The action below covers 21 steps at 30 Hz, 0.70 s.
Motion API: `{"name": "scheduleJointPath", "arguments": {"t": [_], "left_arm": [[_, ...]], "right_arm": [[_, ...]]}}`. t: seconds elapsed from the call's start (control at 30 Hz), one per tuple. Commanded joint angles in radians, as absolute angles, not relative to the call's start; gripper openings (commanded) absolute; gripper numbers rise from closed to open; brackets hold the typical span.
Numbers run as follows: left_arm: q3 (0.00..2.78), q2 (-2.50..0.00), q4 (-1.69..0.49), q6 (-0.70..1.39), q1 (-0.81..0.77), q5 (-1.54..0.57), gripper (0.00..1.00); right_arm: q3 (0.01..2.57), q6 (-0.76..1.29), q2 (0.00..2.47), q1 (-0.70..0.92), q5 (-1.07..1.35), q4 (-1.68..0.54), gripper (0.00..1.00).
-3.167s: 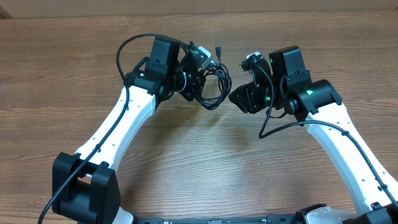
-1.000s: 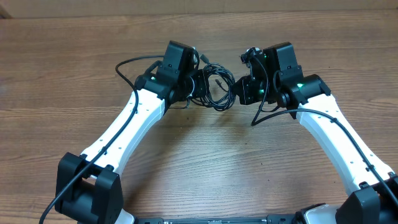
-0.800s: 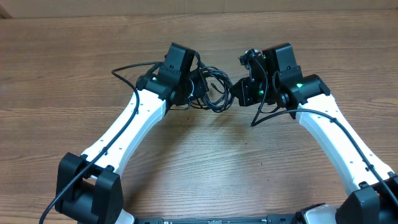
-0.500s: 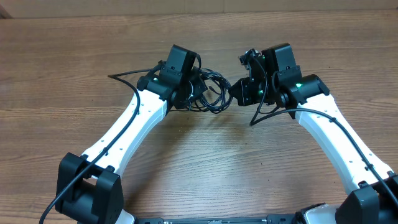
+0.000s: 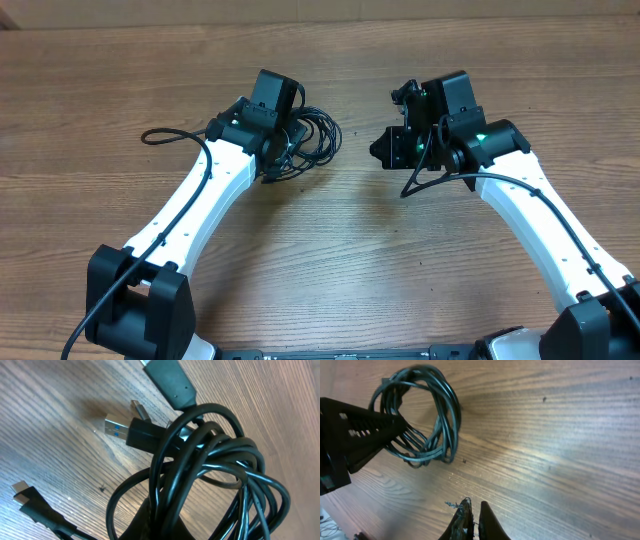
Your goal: Untangle cables
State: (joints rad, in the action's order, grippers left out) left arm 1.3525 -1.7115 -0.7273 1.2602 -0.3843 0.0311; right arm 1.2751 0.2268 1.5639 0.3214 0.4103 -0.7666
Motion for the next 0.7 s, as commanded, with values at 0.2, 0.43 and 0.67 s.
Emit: {"name": "scheduleJointPath", "arguments": {"t": [0.2,0.43,0.67], "left_arm": [[1.364,-1.715,-0.694,0.689,-0.382,-0.157,0.04],[1.364,-1.715,-0.635,0.556,-0.382,-0.317,0.04],[1.364,-1.715,-0.585,0.556,-0.382,-0.414,0.04]], "right_arm": [[1.28,-0.061,1.564,0.321,0.402,-0.687,0.49],[1.28,-0.088,1.564,0.321,0.402,-0.656,0.57],[1.28,-0.088,1.564,0.321,0.402,-0.657,0.57]]}}
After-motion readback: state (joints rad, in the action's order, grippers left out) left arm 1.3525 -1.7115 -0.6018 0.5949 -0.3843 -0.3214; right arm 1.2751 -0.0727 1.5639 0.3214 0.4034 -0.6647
